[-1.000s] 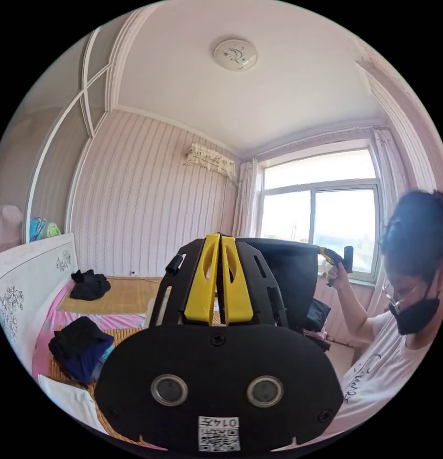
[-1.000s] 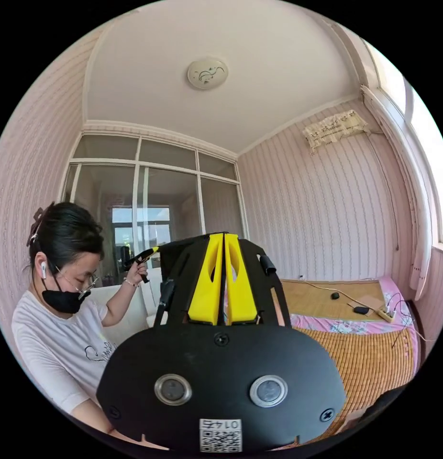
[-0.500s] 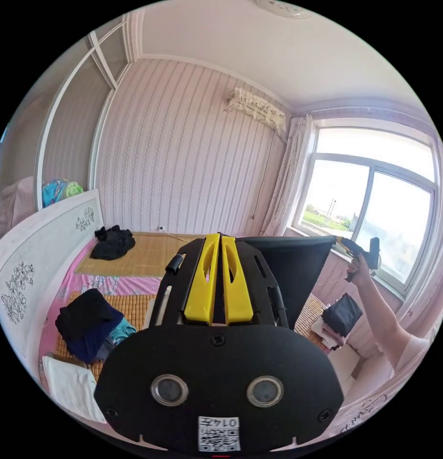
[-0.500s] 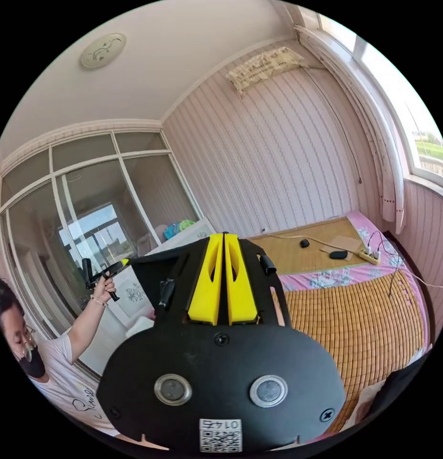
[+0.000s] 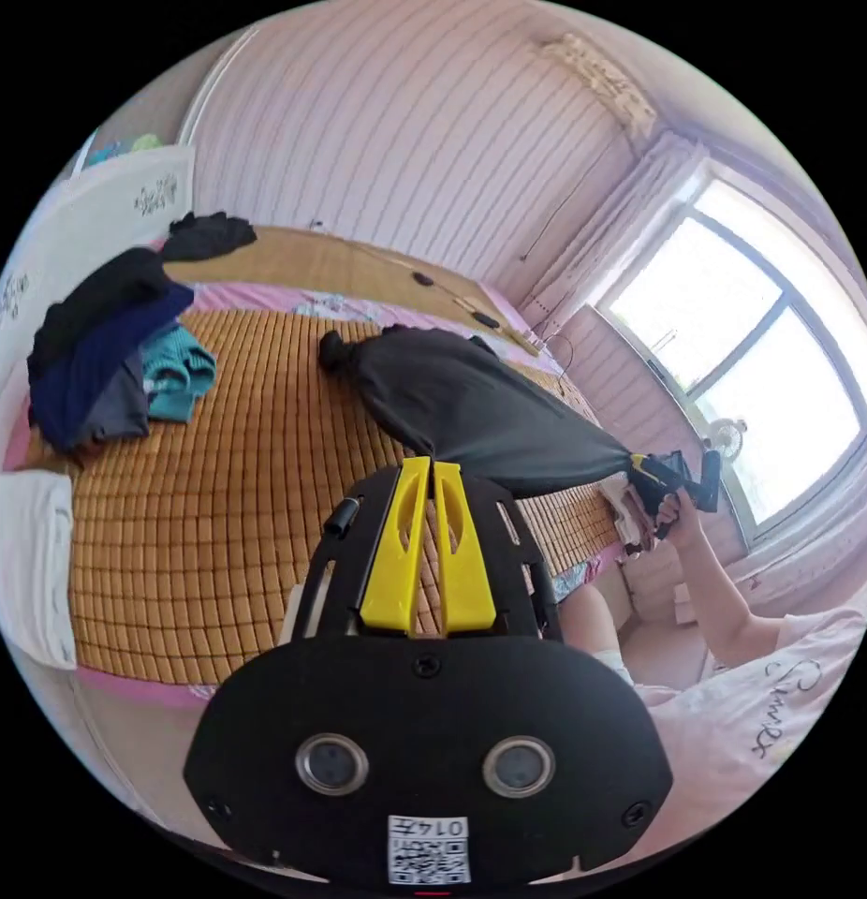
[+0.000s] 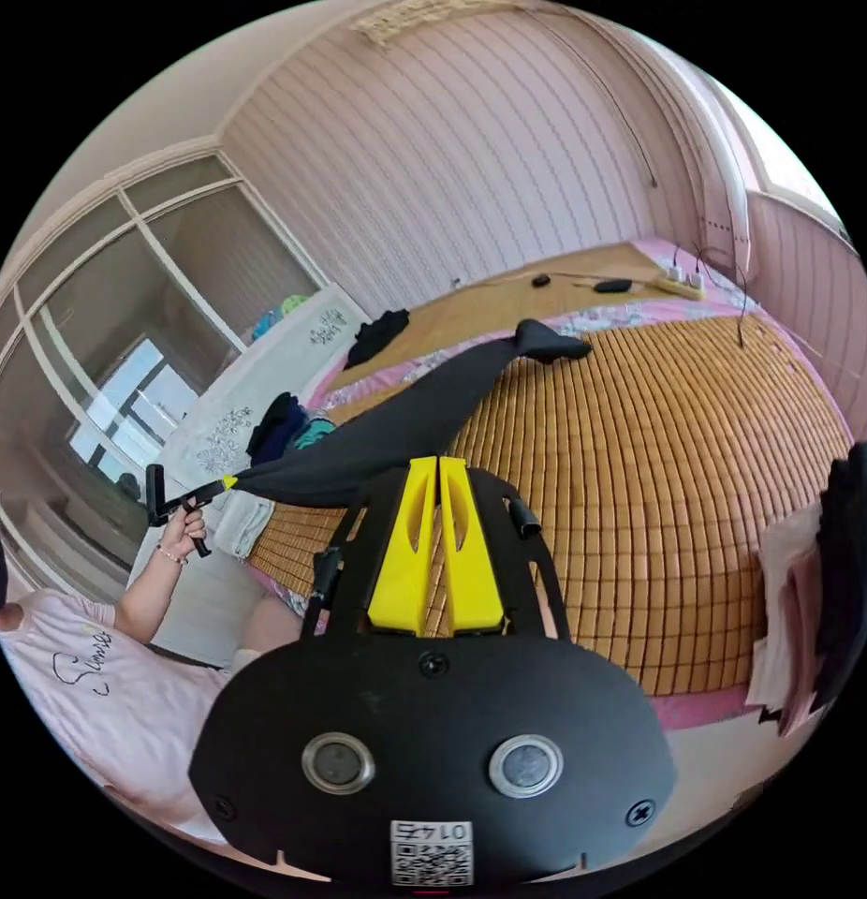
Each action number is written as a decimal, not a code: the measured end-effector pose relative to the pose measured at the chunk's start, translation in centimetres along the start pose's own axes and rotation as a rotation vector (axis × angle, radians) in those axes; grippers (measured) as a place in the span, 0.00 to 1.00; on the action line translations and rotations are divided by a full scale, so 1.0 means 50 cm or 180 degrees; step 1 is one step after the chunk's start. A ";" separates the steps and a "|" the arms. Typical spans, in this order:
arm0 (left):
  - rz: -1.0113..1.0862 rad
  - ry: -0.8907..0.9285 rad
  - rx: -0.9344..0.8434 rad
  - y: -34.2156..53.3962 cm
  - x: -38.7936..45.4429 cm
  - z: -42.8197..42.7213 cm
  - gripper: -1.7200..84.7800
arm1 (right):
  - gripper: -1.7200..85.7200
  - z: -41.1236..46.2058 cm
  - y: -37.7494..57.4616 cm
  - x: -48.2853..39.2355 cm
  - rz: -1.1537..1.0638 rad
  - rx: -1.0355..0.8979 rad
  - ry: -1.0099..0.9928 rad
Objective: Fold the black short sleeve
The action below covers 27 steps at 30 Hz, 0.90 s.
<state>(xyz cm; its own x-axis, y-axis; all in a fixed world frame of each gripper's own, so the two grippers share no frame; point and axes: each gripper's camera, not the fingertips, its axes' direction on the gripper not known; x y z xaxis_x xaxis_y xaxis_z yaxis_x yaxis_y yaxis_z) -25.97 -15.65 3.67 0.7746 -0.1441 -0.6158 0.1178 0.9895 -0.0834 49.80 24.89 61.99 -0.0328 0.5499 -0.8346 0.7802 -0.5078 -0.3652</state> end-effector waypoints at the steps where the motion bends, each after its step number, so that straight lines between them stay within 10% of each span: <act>1: -0.0190 0.0056 -0.0116 0.037 -0.034 0.056 0.01 | 0.02 0.025 0.014 0.015 0.0075 -0.0089 0.0051; 27: -0.0033 -0.0272 -0.1168 0.433 -0.112 0.325 0.01 | 0.03 0.196 0.321 0.075 0.0723 -0.1045 0.0469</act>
<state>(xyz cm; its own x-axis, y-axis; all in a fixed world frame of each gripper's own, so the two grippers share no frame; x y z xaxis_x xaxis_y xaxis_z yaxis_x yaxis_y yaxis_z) -17.67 6.44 18.03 0.8254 -0.1390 -0.5472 -0.0926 0.9227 -0.3742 56.07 12.32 48.98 0.2339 0.5494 -0.8022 0.9157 -0.4018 -0.0082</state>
